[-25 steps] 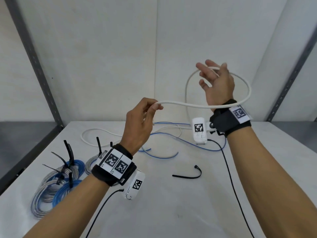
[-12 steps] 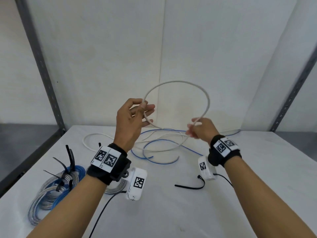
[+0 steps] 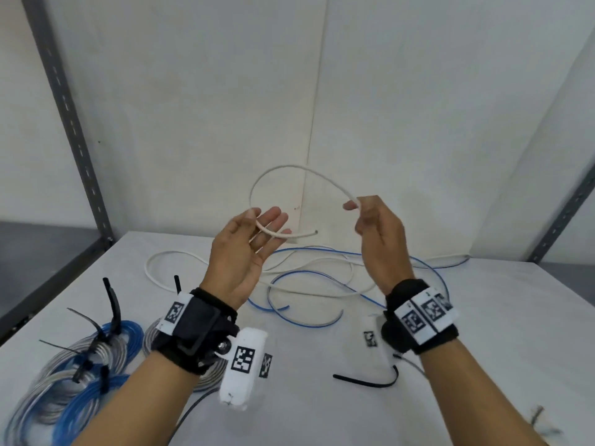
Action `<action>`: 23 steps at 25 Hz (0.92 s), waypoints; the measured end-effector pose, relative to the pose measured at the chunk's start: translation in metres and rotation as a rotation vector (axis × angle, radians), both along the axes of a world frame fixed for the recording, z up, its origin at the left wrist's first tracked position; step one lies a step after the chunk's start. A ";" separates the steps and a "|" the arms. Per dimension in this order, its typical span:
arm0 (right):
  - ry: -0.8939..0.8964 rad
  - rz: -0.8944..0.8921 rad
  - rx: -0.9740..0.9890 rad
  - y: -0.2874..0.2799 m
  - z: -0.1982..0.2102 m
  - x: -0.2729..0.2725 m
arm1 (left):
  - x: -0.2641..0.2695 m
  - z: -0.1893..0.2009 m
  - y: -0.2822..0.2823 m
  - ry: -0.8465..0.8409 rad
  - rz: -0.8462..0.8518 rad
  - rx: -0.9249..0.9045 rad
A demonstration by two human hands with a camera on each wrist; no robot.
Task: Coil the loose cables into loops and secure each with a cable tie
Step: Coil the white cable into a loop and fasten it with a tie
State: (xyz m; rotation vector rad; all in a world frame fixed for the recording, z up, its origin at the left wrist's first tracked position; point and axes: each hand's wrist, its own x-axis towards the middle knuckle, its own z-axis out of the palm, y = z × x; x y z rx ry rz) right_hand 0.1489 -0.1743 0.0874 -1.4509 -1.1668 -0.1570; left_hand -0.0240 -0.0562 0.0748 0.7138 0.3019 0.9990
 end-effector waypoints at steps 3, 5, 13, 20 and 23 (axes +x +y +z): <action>0.277 0.139 0.063 0.020 -0.022 -0.023 | 0.005 -0.008 0.002 -0.104 -0.056 -0.185; 0.447 0.238 0.058 0.027 -0.025 -0.035 | 0.007 -0.011 0.005 -0.133 -0.058 -0.236; 0.446 0.267 0.108 0.033 -0.034 -0.063 | 0.012 -0.014 0.000 -0.097 -0.088 -0.260; 0.315 0.148 -0.006 0.027 -0.038 -0.042 | 0.017 -0.037 -0.010 0.648 0.362 0.760; 0.304 0.197 -0.043 0.027 -0.038 -0.050 | 0.020 -0.039 -0.020 0.592 0.148 0.948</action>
